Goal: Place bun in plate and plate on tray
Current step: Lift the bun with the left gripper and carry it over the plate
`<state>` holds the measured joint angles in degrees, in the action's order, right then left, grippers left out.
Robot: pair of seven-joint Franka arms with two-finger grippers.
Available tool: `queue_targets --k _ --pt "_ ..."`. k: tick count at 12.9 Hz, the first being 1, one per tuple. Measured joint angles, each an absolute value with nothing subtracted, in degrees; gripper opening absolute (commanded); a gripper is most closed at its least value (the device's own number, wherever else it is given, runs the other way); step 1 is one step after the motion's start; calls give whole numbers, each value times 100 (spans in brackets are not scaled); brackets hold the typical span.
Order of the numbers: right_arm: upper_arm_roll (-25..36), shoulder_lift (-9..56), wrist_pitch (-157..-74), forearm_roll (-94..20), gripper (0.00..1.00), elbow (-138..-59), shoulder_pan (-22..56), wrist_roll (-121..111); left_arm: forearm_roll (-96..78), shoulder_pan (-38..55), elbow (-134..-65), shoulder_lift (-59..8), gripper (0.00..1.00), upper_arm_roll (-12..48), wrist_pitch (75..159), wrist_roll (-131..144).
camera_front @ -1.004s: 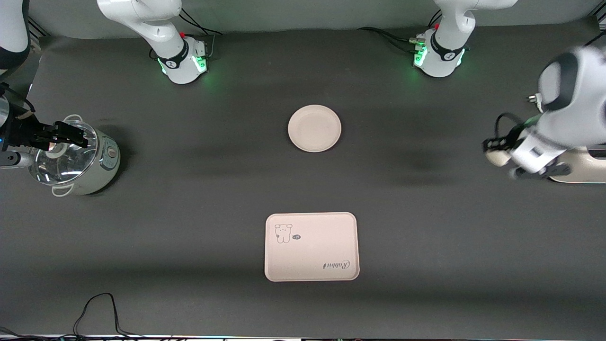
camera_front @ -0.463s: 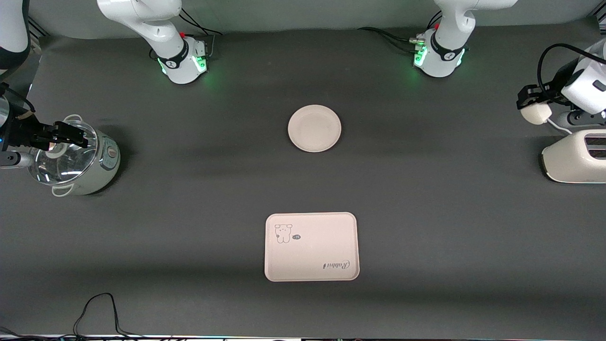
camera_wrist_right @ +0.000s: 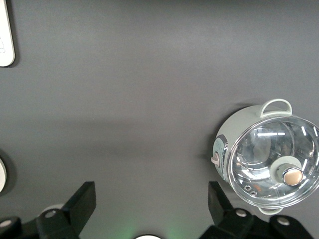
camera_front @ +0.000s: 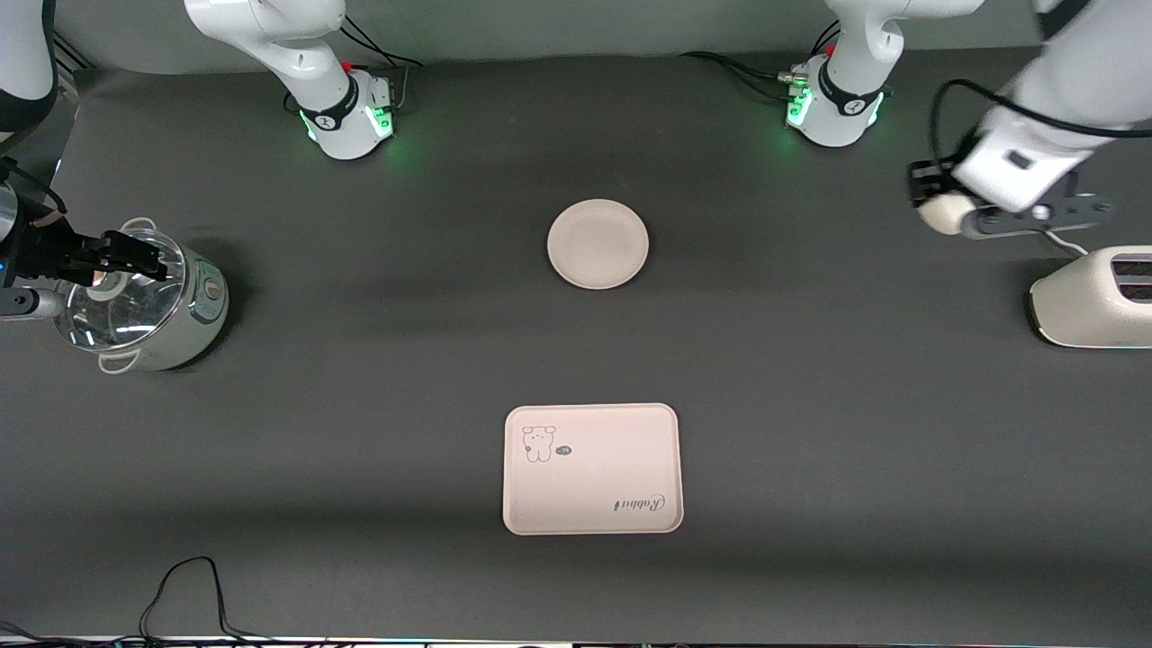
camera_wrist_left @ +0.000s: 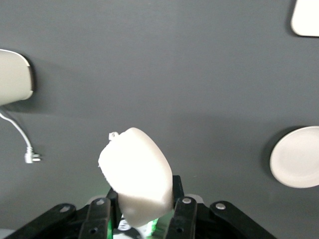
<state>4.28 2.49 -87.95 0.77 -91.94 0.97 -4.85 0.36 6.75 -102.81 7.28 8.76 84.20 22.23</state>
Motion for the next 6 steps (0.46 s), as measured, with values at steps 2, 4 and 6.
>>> queue_targets --k 2,4,6 --pt "429 249 -8795 77 100 -9195 97 -485 -115 709 -10283 558 41 1532 8611 3095" --pt "429 249 -8795 77 100 -9196 96 -485 -252 765 -10288 293 41 2202 8971 4019" --pt "429 249 -8795 77 100 -9198 96 -485 -294 914 -10298 -35 41 2778 9388 4968"
